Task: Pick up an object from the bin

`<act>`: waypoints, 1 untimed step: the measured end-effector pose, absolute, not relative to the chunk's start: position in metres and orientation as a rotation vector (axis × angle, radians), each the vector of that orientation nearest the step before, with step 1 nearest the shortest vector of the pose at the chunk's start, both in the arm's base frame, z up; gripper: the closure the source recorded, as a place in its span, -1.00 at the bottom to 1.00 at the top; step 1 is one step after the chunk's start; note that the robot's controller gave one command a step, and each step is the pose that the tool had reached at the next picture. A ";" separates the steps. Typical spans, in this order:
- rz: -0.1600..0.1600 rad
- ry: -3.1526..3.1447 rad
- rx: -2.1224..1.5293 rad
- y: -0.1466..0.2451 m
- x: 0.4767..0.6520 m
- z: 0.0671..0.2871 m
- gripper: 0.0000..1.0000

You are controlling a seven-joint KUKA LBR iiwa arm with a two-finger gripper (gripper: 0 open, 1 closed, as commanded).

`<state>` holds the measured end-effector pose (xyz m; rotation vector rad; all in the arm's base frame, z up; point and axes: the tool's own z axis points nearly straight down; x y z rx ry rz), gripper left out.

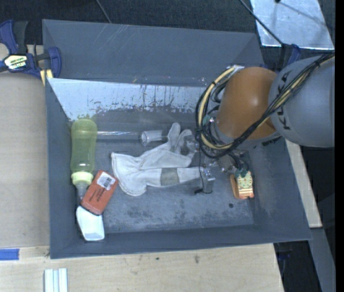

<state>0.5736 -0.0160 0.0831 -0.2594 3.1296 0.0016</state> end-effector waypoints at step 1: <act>-0.001 3.134 -0.141 -0.028 0.587 0.095 -1.00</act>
Offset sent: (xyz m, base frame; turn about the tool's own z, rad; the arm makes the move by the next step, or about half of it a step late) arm 0.0060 0.0007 -0.0131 0.0037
